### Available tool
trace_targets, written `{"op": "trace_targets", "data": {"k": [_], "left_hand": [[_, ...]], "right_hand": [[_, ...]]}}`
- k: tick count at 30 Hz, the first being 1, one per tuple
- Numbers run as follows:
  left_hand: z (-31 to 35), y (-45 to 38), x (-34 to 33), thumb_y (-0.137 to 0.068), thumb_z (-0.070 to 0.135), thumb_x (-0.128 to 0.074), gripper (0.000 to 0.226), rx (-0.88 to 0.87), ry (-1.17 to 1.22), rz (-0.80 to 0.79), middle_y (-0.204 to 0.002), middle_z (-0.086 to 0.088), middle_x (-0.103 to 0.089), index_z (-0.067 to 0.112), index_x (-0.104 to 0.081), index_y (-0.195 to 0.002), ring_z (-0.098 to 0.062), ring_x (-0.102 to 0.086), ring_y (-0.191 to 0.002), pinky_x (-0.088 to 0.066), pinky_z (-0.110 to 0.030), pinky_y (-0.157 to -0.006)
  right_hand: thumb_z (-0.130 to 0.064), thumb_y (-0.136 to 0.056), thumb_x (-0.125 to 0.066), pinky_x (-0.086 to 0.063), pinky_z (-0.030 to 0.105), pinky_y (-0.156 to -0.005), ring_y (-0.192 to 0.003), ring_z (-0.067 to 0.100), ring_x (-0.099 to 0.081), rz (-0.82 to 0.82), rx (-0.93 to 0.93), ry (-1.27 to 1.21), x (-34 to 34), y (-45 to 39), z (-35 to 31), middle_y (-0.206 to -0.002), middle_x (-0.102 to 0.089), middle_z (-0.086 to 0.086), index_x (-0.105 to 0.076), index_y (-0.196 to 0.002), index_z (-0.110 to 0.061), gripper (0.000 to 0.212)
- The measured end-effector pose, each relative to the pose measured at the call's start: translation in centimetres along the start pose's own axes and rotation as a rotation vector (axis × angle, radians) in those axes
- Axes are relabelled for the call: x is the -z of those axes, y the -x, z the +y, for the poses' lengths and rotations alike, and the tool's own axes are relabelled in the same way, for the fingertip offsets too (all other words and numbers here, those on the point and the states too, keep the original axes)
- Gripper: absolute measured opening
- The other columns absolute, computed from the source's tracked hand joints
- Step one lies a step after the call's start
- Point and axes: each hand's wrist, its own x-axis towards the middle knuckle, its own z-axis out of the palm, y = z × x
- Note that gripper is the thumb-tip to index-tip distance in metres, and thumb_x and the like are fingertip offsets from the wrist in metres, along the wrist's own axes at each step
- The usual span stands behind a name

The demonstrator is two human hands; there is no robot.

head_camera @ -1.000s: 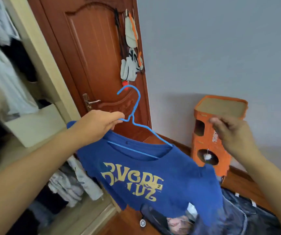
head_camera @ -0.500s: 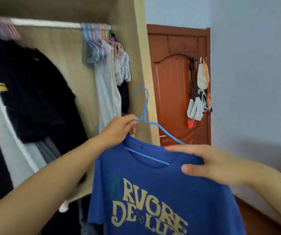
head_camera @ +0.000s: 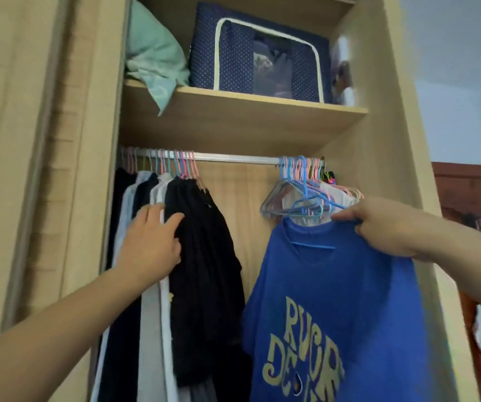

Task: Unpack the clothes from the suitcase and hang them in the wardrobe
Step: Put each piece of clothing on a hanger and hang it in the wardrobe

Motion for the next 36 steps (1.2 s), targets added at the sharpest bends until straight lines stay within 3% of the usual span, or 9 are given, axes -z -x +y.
{"op": "trace_targets", "data": {"k": [2, 7, 13, 19, 22, 24, 26, 31, 36], "left_hand": [[-3.0, 0.5, -0.6, -0.085, 0.028, -0.069, 0.066, 0.091, -0.064, 0.049, -0.152, -0.027, -0.036, 0.017, -0.050, -0.148, -0.048, -0.029, -0.141, -0.032, -0.060, -0.114], [-7.7, -2.1, -1.1, -0.090, 0.036, -0.058, 0.077, 0.202, -0.167, 0.240, -0.163, -0.024, -0.015, 0.020, -0.028, -0.159, -0.050, -0.012, -0.149, -0.015, -0.066, -0.116], [-10.0, -4.7, -2.9, -0.082, 0.024, -0.044, 0.078, 0.308, -0.201, 0.368, -0.160, -0.023, -0.026, 0.015, -0.029, -0.158, -0.048, -0.016, -0.149, -0.021, -0.070, -0.109], [-10.4, -4.6, -3.1, -0.078, 0.016, -0.045, 0.081, 0.300, -0.272, 0.389, -0.160, -0.023, -0.026, 0.014, -0.029, -0.158, -0.047, -0.018, -0.149, -0.027, -0.068, -0.108], [-10.5, -4.4, -3.1, -0.080, 0.013, -0.050, 0.081, 0.297, -0.267, 0.367, -0.161, -0.023, -0.023, 0.015, -0.026, -0.158, -0.047, -0.016, -0.150, -0.028, -0.069, -0.108], [-10.4, -4.4, -3.1, -0.079, 0.017, -0.044, 0.081, 0.290, -0.266, 0.367, -0.161, -0.023, -0.023, 0.015, -0.026, -0.158, -0.047, -0.016, -0.150, -0.028, -0.070, -0.108], [-10.4, -4.4, -3.2, -0.080, 0.017, -0.043, 0.080, 0.289, -0.257, 0.371, -0.161, -0.023, -0.022, 0.015, -0.026, -0.158, -0.046, -0.015, -0.150, -0.027, -0.070, -0.108], [-10.3, -4.4, -3.1, -0.080, 0.015, -0.046, 0.080, 0.277, -0.250, 0.385, -0.161, -0.024, -0.022, 0.013, -0.028, -0.157, -0.048, -0.015, -0.149, -0.026, -0.071, -0.107], [-10.1, -4.3, -3.2, -0.081, 0.013, -0.043, 0.077, 0.275, -0.250, 0.387, -0.160, -0.025, -0.024, 0.012, -0.030, -0.157, -0.048, -0.015, -0.150, -0.026, -0.069, -0.107]], "right_hand": [[0.000, -0.093, -0.038, -0.044, 0.028, -0.101, -0.126, 0.028, -0.053, -0.014, 0.021, 0.078, -1.0, -4.3, -2.3, -0.143, -0.055, 0.005, -0.056, -0.140, -0.032, 0.060], [-0.001, -0.095, -0.040, -0.043, 0.033, -0.104, -0.127, 0.030, -0.054, 0.036, 0.086, 0.187, -2.4, -16.0, -8.4, -0.142, -0.056, 0.010, -0.057, -0.140, -0.018, 0.051], [-0.008, -0.098, -0.044, -0.045, 0.031, -0.103, -0.125, 0.031, -0.056, 0.096, 0.089, 0.103, -3.3, -28.6, -14.7, -0.140, -0.057, 0.011, -0.058, -0.135, -0.006, 0.040], [0.000, -0.096, -0.044, -0.057, 0.041, -0.083, -0.111, 0.038, -0.063, -0.068, 0.122, -0.036, -8.1, -32.6, -15.9, -0.131, -0.059, 0.021, -0.055, -0.133, -0.002, 0.039], [-0.003, -0.097, -0.045, -0.050, 0.031, -0.057, -0.078, 0.034, -0.061, 0.092, 0.071, -0.244, -9.5, -31.0, -15.4, -0.108, -0.060, 0.021, -0.054, -0.111, -0.001, 0.016], [-0.015, -0.104, -0.043, -0.042, 0.028, -0.063, -0.077, 0.030, -0.055, 0.164, 0.032, -0.368, -10.9, -29.6, -14.9, -0.100, -0.057, 0.018, -0.054, -0.100, -0.002, 0.017], [-0.025, -0.108, -0.037, -0.046, 0.032, -0.067, -0.088, 0.031, -0.058, 0.060, -0.004, -0.602, -12.6, -28.7, -15.5, -0.103, -0.058, 0.018, -0.056, -0.112, -0.002, 0.030], [-0.001, -0.098, -0.048, -0.055, 0.054, -0.092, -0.098, 0.037, -0.066, -0.193, 0.172, -0.953, -12.5, -27.3, -23.4, -0.111, -0.066, 0.024, -0.055, -0.124, 0.002, 0.028], [0.012, -0.080, -0.048, -0.053, 0.063, -0.089, -0.087, 0.043, -0.067, -0.286, 0.333, -0.990, -11.6, -26.5, -28.9, -0.088, -0.065, 0.025, -0.059, -0.087, 0.003, 0.016]]}}
